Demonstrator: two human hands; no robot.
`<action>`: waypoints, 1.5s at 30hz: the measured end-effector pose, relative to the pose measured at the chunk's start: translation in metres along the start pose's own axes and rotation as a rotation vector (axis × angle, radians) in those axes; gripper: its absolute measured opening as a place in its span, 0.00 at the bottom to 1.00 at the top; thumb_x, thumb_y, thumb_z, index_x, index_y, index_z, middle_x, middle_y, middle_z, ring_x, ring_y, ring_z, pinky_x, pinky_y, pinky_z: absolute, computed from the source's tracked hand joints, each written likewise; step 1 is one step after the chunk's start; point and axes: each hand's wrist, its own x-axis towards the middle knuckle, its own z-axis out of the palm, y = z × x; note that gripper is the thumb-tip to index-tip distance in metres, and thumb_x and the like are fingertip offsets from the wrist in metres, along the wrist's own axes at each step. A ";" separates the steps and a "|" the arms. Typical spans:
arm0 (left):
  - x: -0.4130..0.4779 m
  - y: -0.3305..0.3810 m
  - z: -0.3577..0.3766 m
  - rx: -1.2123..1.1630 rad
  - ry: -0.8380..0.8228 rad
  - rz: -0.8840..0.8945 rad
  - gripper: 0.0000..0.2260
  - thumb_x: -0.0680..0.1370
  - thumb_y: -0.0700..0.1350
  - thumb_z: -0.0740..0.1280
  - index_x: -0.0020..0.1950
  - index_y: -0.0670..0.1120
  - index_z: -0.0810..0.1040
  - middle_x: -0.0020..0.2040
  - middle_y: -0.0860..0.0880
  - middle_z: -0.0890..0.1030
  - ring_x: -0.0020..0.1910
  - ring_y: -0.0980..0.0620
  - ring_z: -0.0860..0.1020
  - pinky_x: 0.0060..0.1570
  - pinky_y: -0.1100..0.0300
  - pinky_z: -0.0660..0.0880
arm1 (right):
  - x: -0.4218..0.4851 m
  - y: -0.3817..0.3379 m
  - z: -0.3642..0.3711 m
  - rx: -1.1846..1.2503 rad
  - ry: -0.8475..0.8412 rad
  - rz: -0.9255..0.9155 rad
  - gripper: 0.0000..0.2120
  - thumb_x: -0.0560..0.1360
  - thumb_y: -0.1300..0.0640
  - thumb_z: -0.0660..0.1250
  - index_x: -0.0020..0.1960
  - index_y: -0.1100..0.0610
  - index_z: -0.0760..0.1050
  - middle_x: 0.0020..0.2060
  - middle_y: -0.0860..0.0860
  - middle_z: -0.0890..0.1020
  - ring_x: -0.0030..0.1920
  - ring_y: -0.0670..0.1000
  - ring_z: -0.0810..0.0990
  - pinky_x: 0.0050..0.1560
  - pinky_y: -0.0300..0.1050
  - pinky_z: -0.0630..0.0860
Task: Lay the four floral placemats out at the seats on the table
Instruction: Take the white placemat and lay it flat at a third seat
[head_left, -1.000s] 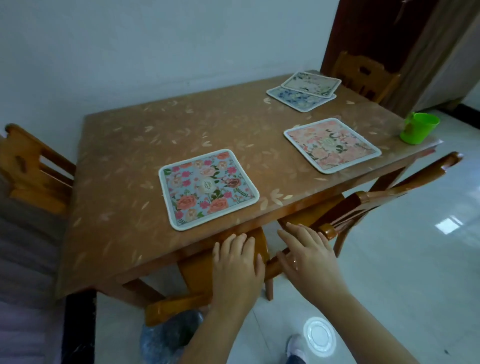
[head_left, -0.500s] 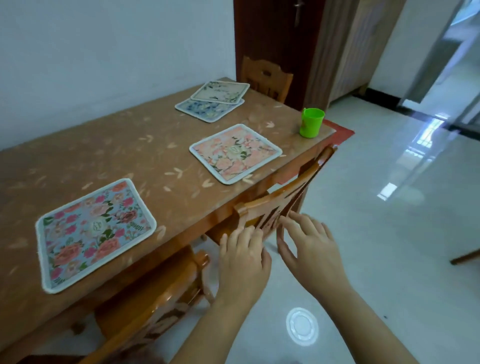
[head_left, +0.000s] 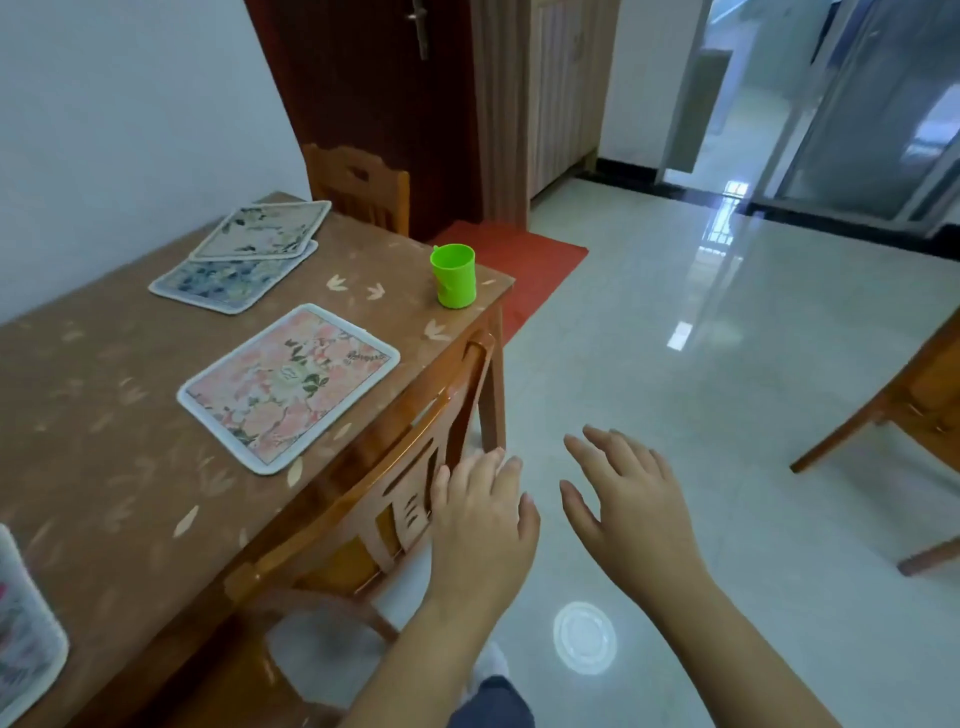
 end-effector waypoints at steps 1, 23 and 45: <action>0.014 0.002 0.006 0.008 0.011 0.019 0.16 0.73 0.49 0.63 0.56 0.43 0.78 0.56 0.44 0.81 0.58 0.43 0.76 0.58 0.40 0.69 | 0.011 0.008 0.003 0.003 0.006 0.006 0.17 0.67 0.59 0.72 0.55 0.60 0.77 0.53 0.59 0.81 0.54 0.60 0.79 0.53 0.57 0.75; 0.370 -0.033 0.120 0.015 0.122 0.016 0.15 0.67 0.40 0.73 0.53 0.41 0.79 0.54 0.42 0.81 0.56 0.41 0.77 0.56 0.37 0.69 | 0.355 0.133 0.096 -0.028 -0.058 0.005 0.17 0.68 0.58 0.71 0.56 0.61 0.76 0.54 0.58 0.81 0.56 0.60 0.78 0.54 0.58 0.74; 0.710 0.003 0.231 0.140 0.201 -0.275 0.14 0.72 0.42 0.63 0.55 0.39 0.79 0.55 0.41 0.81 0.58 0.41 0.76 0.57 0.35 0.68 | 0.701 0.316 0.176 0.106 -0.192 -0.261 0.18 0.70 0.57 0.69 0.59 0.59 0.75 0.57 0.56 0.79 0.60 0.59 0.75 0.59 0.60 0.72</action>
